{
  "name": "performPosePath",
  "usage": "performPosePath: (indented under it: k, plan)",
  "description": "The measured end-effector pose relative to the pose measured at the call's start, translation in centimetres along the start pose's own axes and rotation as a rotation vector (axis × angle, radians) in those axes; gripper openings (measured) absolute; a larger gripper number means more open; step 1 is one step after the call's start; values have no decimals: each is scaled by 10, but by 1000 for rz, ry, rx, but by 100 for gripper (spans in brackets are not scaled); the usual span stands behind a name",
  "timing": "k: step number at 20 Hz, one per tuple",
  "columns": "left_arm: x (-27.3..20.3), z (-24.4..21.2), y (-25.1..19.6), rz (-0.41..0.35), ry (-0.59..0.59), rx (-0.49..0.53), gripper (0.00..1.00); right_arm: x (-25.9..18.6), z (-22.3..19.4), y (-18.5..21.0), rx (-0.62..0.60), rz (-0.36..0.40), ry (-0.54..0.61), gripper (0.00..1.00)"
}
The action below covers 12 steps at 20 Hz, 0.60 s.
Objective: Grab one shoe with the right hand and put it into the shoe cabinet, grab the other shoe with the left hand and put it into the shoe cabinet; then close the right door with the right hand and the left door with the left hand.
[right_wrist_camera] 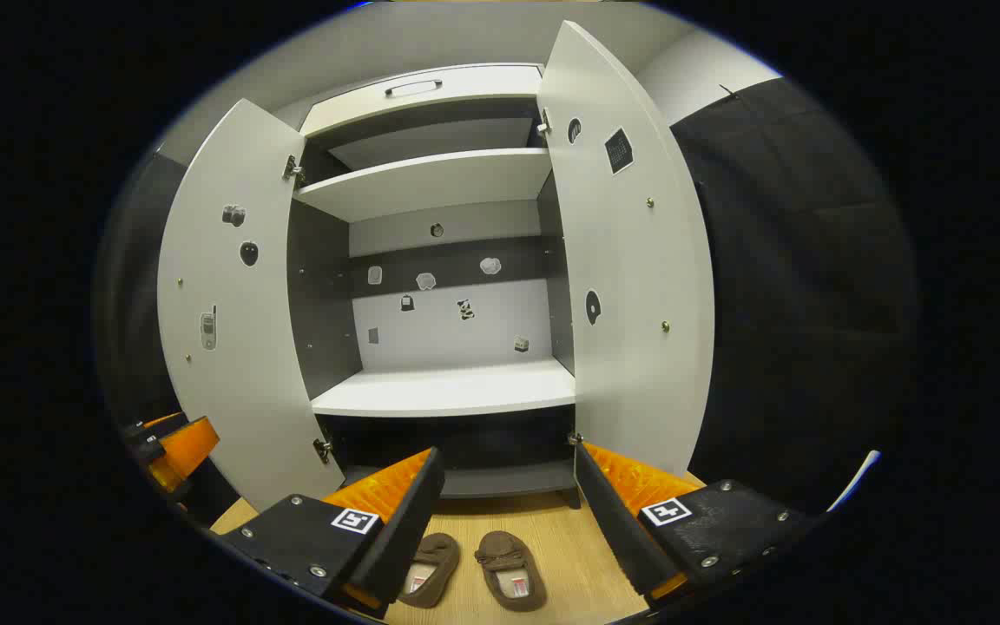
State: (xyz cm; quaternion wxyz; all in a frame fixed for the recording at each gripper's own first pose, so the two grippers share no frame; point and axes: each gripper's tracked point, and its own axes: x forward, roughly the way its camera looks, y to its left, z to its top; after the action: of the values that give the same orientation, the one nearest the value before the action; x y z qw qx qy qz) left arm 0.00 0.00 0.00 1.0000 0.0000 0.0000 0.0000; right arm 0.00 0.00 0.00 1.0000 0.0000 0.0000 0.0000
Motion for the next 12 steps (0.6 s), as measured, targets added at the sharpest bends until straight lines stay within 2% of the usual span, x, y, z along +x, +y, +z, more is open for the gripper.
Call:
performPosePath:
  k: [3, 8, 12]
  plan:
    - [-1, -3, -5, -8, 9, 1, 94, -5, -3, -2, -13, 0, 1, 94]
    - [-2, -5, -10, -10, 18, -13, 96, -9, -11, -4, -14, 3, 17, 94]
    - [-3, -6, -10, 1, 15, 19, 96, -12, -11, -5, -14, 7, 21, 94]
